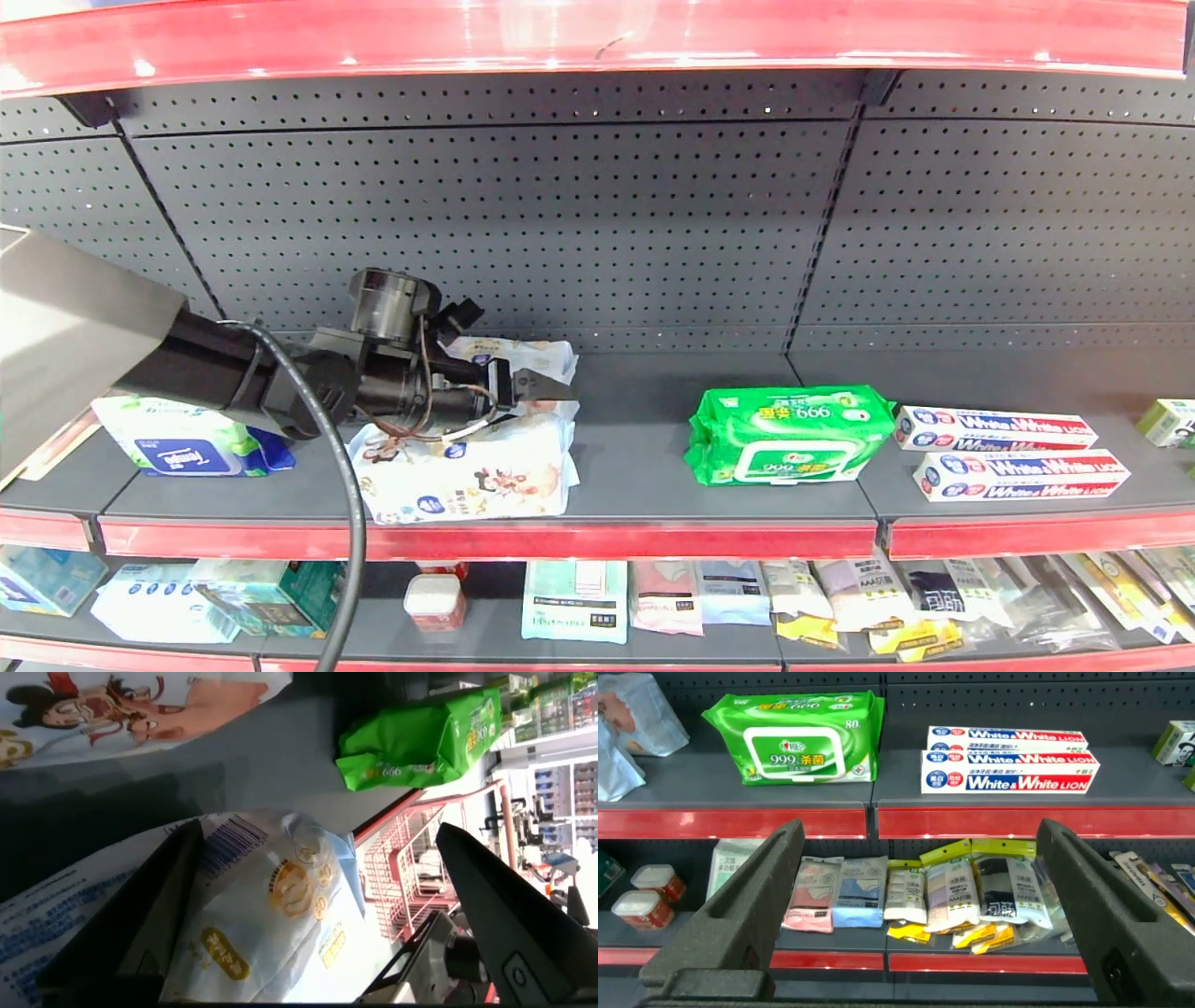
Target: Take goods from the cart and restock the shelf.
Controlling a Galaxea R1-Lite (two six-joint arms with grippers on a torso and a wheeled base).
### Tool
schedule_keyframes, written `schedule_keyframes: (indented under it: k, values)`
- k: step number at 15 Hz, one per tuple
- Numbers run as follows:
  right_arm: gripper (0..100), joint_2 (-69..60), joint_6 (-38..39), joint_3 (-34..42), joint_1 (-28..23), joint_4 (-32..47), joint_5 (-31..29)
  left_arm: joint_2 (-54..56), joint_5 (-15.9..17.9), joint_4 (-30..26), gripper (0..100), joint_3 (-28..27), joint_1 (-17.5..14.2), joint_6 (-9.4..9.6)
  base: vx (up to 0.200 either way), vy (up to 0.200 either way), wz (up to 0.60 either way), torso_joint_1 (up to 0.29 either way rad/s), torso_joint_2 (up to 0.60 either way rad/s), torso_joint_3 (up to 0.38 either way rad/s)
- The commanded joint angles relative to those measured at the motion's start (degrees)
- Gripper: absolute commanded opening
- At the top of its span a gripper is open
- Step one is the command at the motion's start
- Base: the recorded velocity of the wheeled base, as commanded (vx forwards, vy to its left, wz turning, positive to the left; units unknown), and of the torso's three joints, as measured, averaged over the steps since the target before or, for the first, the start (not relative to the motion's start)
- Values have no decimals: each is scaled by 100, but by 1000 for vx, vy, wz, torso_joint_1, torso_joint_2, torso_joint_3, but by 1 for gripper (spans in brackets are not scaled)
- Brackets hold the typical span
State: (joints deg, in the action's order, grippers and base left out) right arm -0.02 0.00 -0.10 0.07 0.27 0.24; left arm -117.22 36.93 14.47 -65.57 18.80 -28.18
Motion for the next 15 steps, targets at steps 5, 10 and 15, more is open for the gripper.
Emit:
schedule_keyframes:
  k: [5,10,15]
  values:
    - [100,2,0,1,1,0,2,51,131,-6,100,36,10,-12,0,0,0,0,0,0]
    - [100,2,0,1,1,0,2,95,148,-14,100,124,1,-3,0,0,0,0,0,0]
    - [100,2,0,1,1,0,2,156,227,-67,100,194,1,-3,0,0,0,0,0,0]
